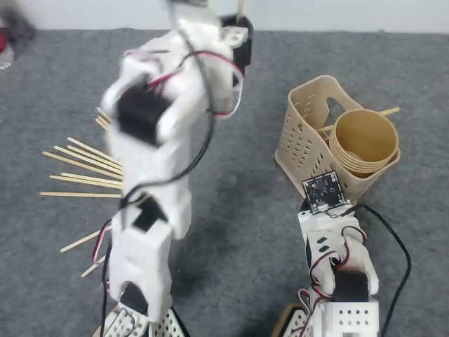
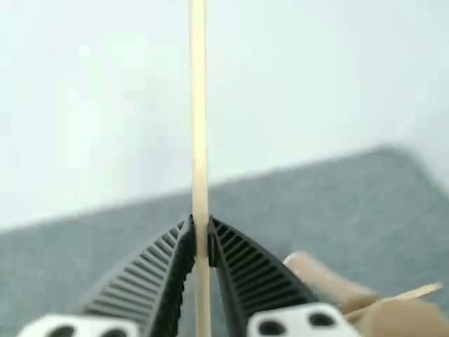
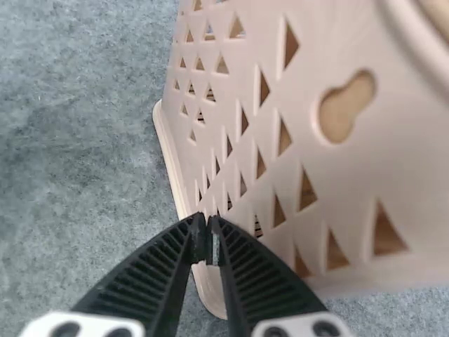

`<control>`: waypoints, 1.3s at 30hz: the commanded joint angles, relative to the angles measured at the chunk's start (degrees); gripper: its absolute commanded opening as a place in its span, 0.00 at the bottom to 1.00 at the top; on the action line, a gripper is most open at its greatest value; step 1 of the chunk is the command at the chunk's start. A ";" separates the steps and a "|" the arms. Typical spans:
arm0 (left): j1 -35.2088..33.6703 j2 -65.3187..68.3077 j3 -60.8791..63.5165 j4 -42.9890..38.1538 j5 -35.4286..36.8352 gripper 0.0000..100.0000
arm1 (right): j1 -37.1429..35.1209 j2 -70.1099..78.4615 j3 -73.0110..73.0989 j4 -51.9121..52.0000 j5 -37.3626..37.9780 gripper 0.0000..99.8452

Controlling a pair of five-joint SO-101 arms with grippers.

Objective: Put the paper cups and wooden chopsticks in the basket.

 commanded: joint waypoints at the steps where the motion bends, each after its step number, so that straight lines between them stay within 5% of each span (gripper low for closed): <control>1: 1.05 -13.80 0.13 1.41 0.00 0.01 | 0.84 -0.75 -0.53 -1.36 -0.18 0.01; 10: 3.52 -43.78 48.22 -1.32 -0.18 0.01 | 0.84 -0.75 -0.53 -1.36 -0.18 0.01; 16: -1.05 -56.88 78.64 -32.62 7.03 0.01 | 0.66 -0.75 -0.35 -1.36 -0.18 0.01; 25: 8.35 -61.45 116.53 -86.86 12.75 0.01 | 0.84 -0.75 -0.26 -1.36 -0.18 0.01; 30: 13.80 -57.41 122.68 -95.56 4.22 0.01 | 0.84 -0.75 -0.26 -1.36 -0.18 0.01; 39: 14.15 -43.96 118.37 -98.81 3.43 0.01 | 0.84 -0.75 -0.44 -1.36 -0.18 0.01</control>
